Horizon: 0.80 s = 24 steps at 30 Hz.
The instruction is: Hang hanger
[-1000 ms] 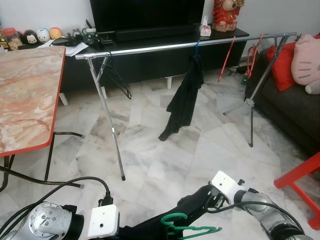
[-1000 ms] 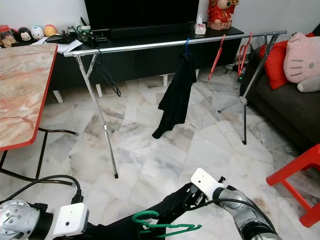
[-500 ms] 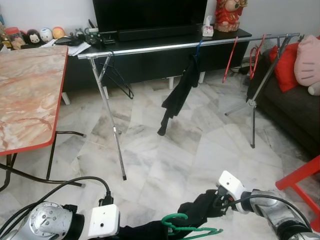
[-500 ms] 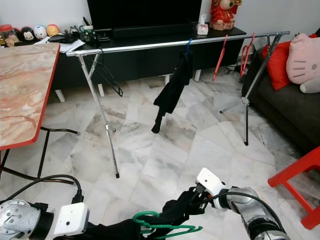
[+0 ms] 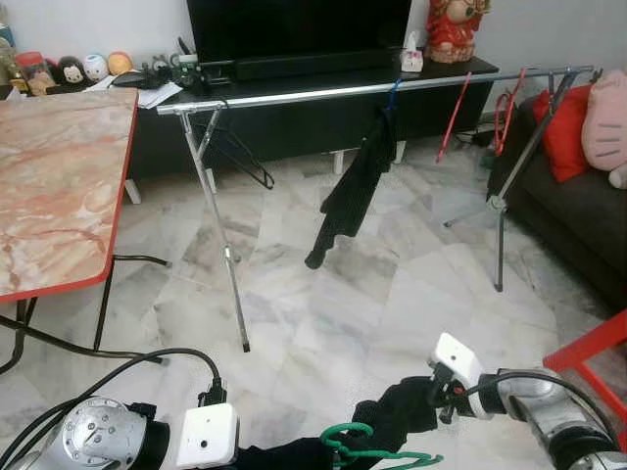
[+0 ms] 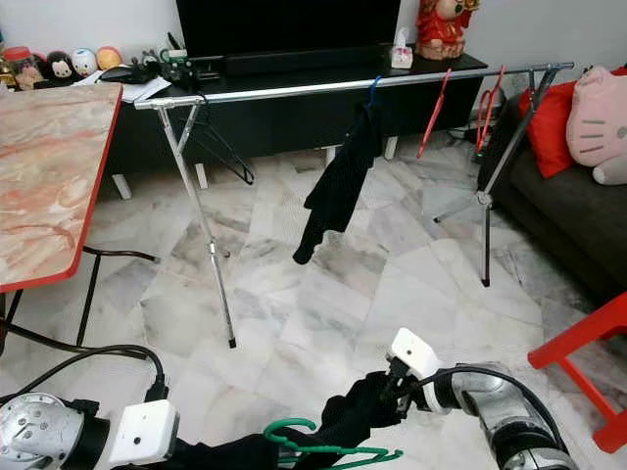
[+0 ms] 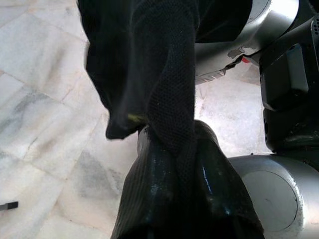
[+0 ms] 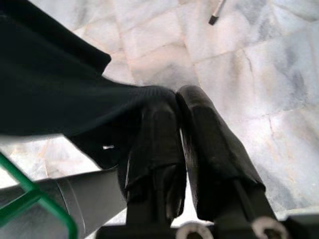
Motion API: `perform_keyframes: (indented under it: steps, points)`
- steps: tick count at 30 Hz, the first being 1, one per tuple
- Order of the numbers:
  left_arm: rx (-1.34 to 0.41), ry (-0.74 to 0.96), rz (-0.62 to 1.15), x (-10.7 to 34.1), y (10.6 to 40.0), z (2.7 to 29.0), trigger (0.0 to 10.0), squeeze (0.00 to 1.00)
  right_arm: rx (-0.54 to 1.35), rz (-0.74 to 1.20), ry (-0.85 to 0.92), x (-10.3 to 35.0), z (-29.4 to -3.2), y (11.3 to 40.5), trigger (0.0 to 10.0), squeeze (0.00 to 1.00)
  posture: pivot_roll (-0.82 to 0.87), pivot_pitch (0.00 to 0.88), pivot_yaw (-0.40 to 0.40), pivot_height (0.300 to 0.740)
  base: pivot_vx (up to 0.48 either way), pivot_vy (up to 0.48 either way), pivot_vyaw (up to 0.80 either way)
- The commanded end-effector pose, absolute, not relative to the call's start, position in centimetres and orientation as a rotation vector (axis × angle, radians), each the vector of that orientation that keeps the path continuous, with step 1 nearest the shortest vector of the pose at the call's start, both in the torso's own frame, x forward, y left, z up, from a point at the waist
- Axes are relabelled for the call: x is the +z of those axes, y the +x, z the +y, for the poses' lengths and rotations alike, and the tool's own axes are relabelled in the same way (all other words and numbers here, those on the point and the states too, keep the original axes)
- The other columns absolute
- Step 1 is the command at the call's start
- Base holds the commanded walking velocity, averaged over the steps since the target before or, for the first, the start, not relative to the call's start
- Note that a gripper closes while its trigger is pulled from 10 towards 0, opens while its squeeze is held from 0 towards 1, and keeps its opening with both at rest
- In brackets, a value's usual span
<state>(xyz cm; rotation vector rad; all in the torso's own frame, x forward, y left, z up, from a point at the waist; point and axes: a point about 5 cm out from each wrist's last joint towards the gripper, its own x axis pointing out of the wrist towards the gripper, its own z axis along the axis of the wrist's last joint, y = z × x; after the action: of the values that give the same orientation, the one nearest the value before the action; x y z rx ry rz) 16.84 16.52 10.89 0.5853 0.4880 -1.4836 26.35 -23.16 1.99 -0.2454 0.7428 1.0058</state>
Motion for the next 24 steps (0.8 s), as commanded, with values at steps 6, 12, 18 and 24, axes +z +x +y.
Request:
perform_keyframes:
  steps: [6, 12, 18, 24]
  points:
    - [-1.480, 0.607, 0.481, 10.9, 17.2, 16.5, 10.0, 0.00, 1.030, 0.731, -0.215, 3.0, -23.5, 26.8, 10.0, 1.00, -0.10, 0.000, -0.010, 0.740, 0.000, 0.000, 0.00]
    - [-1.478, 0.608, 0.480, 10.8, 17.2, 16.4, 10.0, 0.00, 1.040, 0.729, -0.260, 3.2, -23.7, 26.9, 10.0, 1.00, -0.10, 0.000, -0.010, 0.740, 0.000, 0.000, 0.00]
    - [-1.407, 0.623, 0.457, 10.2, 18.1, 16.2, 10.0, 0.00, 0.814, 0.550, -0.325, 5.3, -24.0, 29.7, 10.0, 0.00, -0.10, 0.000, -0.003, 0.740, 0.000, 0.000, 0.00]
    - [-1.292, 0.612, 0.418, 9.1, 19.4, 15.9, 10.0, 0.00, 0.929, 0.452, -0.259, 7.6, -22.9, 30.7, 10.0, 1.00, -0.11, 0.000, 0.001, 0.740, 0.000, 0.000, 0.00]
